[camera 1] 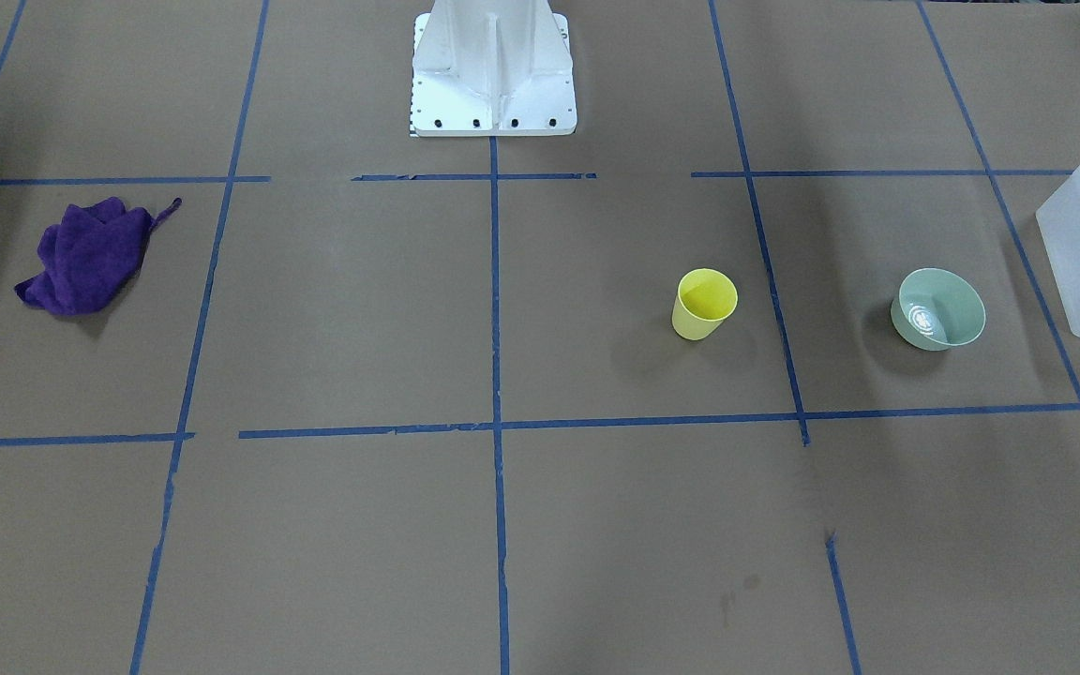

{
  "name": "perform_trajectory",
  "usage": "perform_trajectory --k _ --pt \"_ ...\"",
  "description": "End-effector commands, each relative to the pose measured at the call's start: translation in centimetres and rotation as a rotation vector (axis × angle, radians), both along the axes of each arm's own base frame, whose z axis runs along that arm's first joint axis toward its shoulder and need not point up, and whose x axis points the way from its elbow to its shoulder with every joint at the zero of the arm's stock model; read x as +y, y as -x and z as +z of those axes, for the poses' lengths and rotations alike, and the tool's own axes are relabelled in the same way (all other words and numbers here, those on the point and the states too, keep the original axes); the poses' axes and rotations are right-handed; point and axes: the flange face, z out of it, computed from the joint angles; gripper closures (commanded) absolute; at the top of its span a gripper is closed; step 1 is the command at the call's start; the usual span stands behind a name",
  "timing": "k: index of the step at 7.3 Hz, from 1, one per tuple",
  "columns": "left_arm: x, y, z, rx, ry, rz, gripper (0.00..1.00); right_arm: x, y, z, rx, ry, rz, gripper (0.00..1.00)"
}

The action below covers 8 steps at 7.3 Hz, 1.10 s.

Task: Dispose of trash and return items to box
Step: 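Reach the left gripper toward the yellow cup and grasp it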

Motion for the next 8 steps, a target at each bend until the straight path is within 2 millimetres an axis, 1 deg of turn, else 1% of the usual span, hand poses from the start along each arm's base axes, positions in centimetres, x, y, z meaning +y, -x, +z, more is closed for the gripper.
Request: perform_trajectory --k 1,2,3,4,5,6,7,8 --pt "-0.2 0.0 -1.4 0.0 -0.028 -0.001 0.0 -0.1 -0.4 -0.2 -0.002 -0.002 0.009 0.0" --pt "-0.6 -0.2 -4.2 0.017 -0.079 0.001 0.0 -0.1 -0.4 -0.3 -0.002 -0.005 0.009 0.0" --pt "-1.0 -0.7 -8.0 0.065 -0.142 -0.002 0.0 -0.3 -0.4 -1.0 -0.011 -0.006 0.018 0.0" --pt "-1.3 -4.3 -12.8 0.078 -0.222 0.021 0.0 -0.6 -0.4 -1.8 -0.008 -0.022 0.02 0.0" --pt "-0.7 -9.6 -18.1 0.131 -0.185 -0.016 0.0 -1.4 -0.4 -2.5 0.0 -0.043 0.019 0.0" --pt "0.5 -13.6 -22.4 0.168 -0.17 -0.068 0.0 -2.2 -0.4 -3.5 -0.008 -0.061 0.019 0.0" --pt "2.1 -18.4 -25.6 0.219 -0.121 -0.096 0.0 -2.1 -0.4 -3.5 -0.012 -0.055 0.021 0.0" --pt "3.9 -23.1 -28.0 0.217 -0.11 -0.138 0.0 -2.2 -0.3 -3.4 -0.001 -0.057 0.017 0.0"
